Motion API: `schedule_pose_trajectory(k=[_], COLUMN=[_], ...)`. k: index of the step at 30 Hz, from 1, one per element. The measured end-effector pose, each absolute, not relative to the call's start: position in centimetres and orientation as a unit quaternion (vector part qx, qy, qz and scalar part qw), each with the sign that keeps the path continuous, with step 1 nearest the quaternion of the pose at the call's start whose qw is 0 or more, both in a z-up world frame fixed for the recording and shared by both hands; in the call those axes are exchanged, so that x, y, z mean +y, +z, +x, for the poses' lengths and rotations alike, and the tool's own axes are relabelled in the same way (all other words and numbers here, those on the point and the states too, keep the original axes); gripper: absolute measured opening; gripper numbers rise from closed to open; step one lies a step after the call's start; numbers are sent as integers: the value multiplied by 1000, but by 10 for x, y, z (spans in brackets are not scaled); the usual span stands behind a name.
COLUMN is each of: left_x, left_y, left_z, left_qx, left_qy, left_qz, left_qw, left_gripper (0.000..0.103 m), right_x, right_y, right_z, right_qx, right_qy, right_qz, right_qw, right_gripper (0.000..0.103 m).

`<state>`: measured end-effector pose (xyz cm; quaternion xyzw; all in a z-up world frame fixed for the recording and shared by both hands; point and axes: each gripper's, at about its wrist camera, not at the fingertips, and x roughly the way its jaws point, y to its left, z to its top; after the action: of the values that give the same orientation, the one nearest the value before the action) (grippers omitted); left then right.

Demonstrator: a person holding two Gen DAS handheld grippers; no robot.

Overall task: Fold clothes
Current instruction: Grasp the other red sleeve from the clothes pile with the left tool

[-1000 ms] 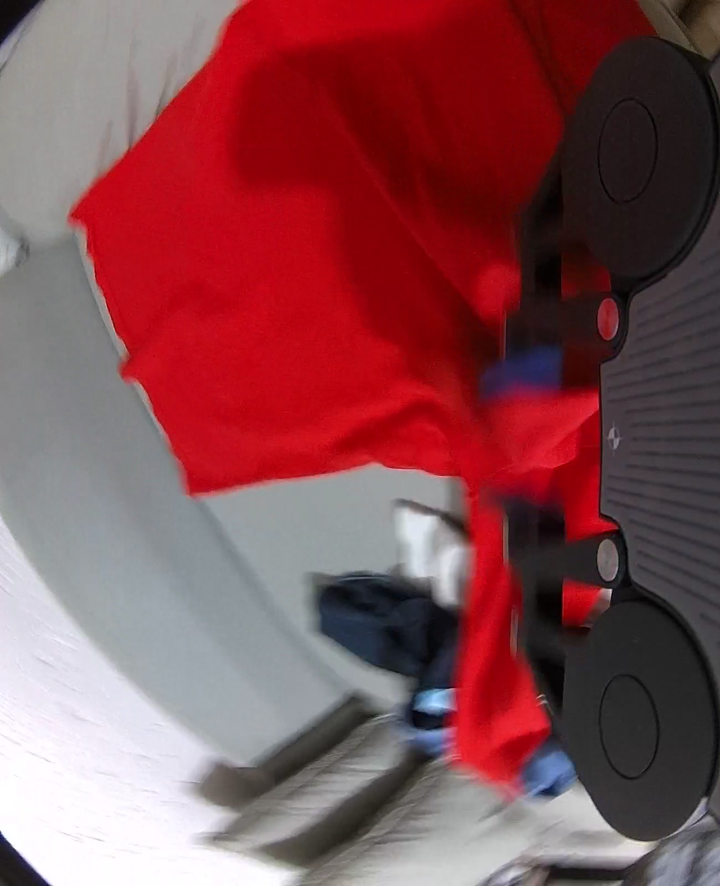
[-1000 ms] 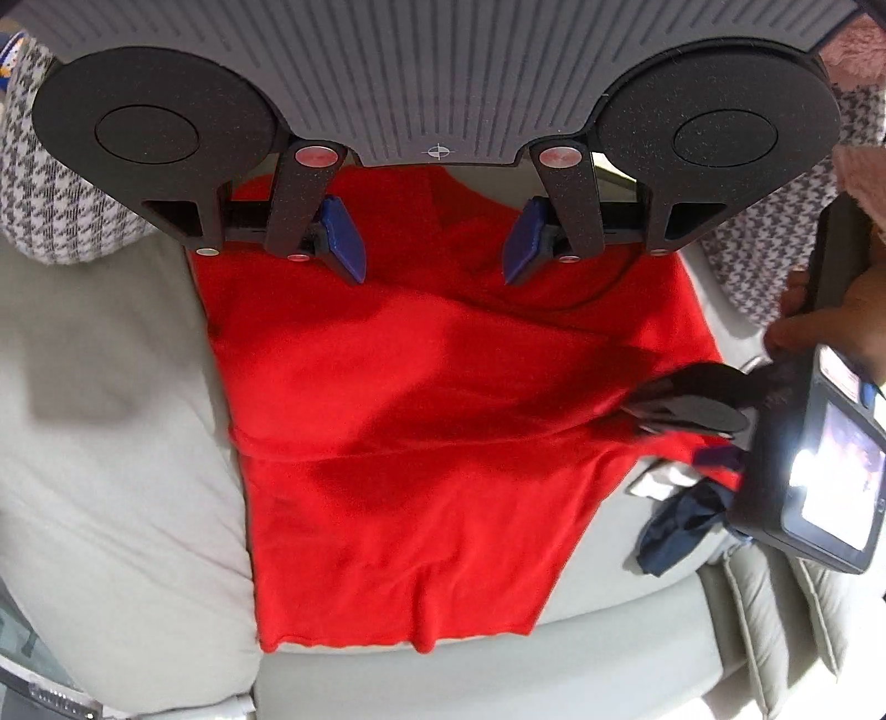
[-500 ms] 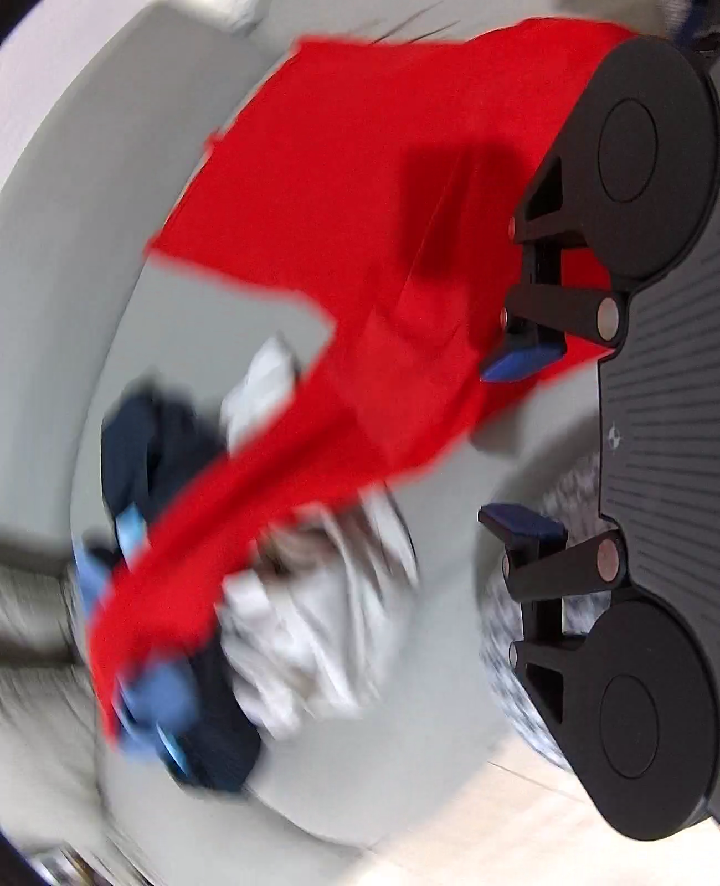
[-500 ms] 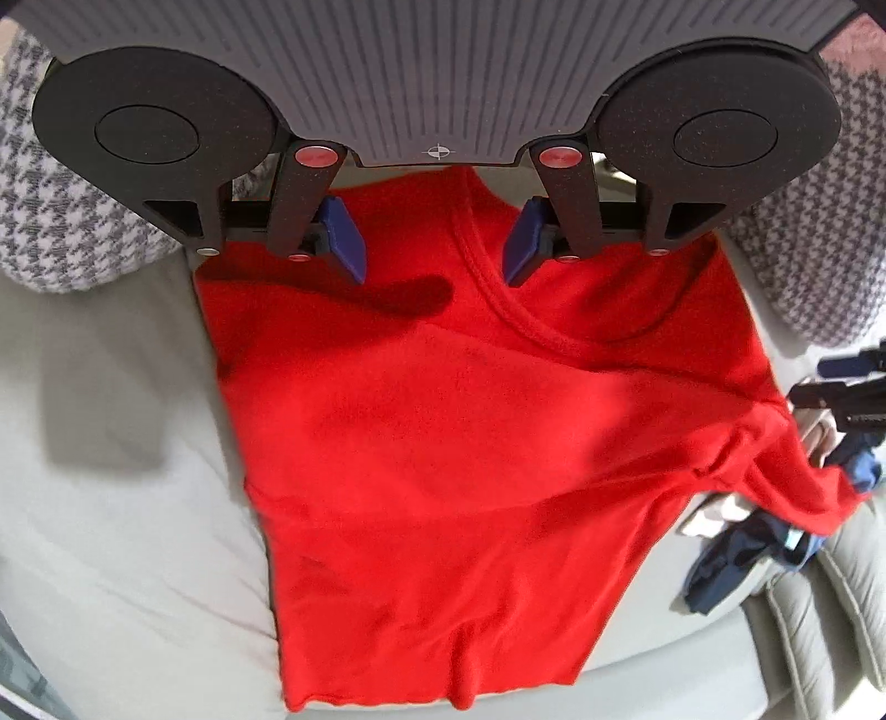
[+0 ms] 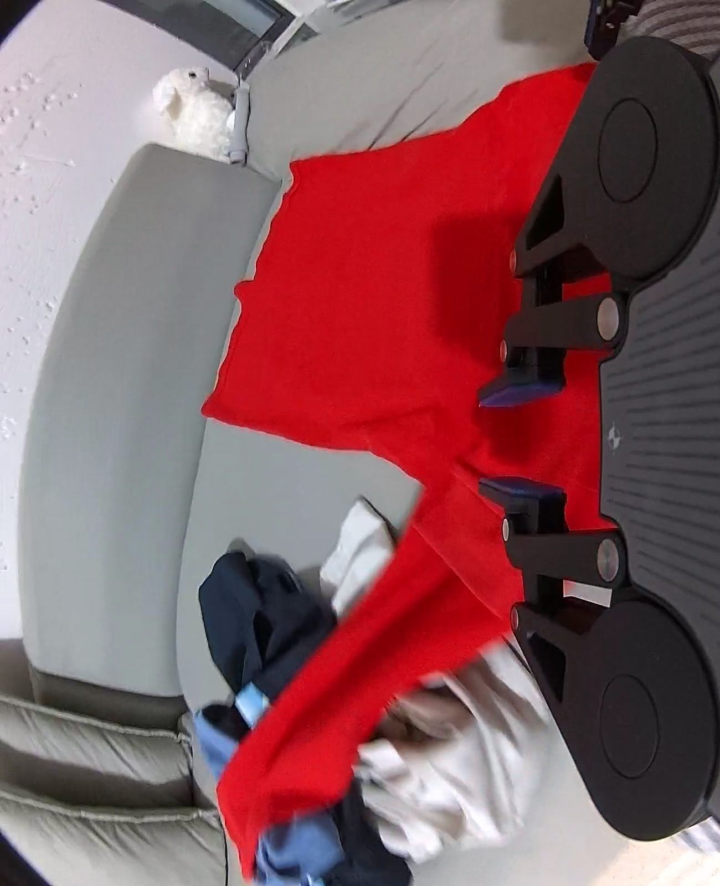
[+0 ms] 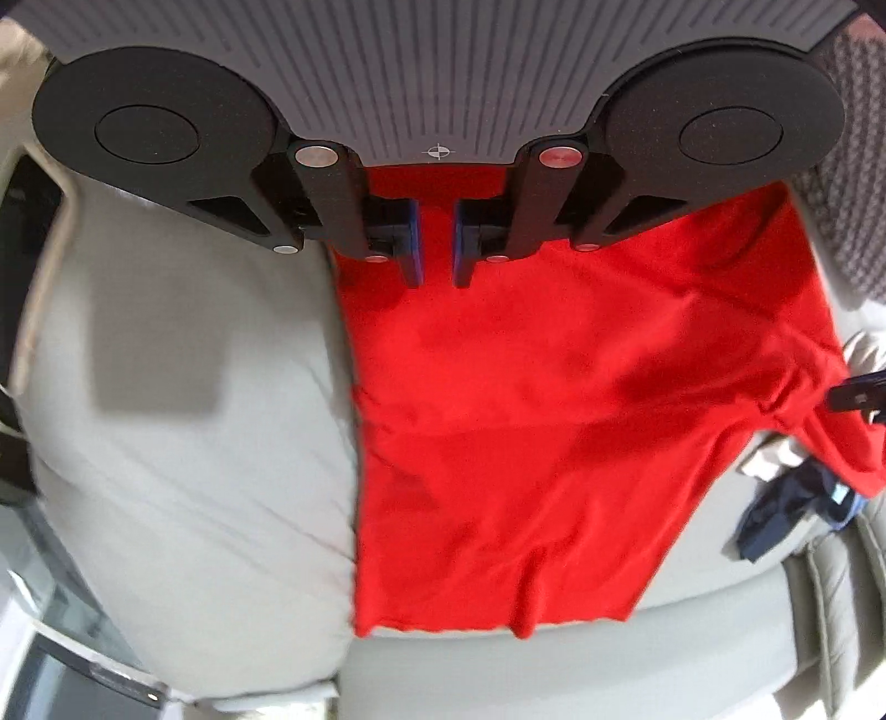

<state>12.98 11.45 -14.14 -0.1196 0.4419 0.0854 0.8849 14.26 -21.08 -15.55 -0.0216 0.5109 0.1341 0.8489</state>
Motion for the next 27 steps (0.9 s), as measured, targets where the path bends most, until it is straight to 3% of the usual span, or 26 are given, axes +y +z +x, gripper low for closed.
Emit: schedule_pose_trajectory(k=[4,5,8,10,14,18,21,24,25,27], left_x=[125,137,165,166,139,107,103,105,108,117], left_y=[-171,-177,-174,-162,-138,-153,-180,-181,-173,-151], left_z=[146,144,130,121,109,118,127,127,126,118], left_qx=[478,478,458,440,402,438,508,512,507,480], left_qy=[214,250,252,243,161,106,139,135,134,134], left_qz=[-60,-66,-139,-150,-141,-115,-77,-75,-92,-127], left_qw=[850,839,841,851,890,885,847,845,847,857], left_gripper=[24,29,28,22,23,23,30,29,30,37], right_x=[-205,-210,-225,-233,-228,-201,-192,-196,-196,-190], right_y=[-191,-188,-183,-175,-158,-161,-171,-176,-165,-142], right_z=[159,158,152,150,157,171,168,161,160,152], right_qx=[588,599,614,610,561,549,573,584,585,564], right_qy=[92,75,48,55,90,132,139,128,118,138], right_qz=[-55,-57,-90,-67,-48,-55,-81,-92,-89,-86], right_qw=[802,795,783,788,822,824,803,796,798,810], right_gripper=[13,9,14,15,17,17,18,19,26,26])
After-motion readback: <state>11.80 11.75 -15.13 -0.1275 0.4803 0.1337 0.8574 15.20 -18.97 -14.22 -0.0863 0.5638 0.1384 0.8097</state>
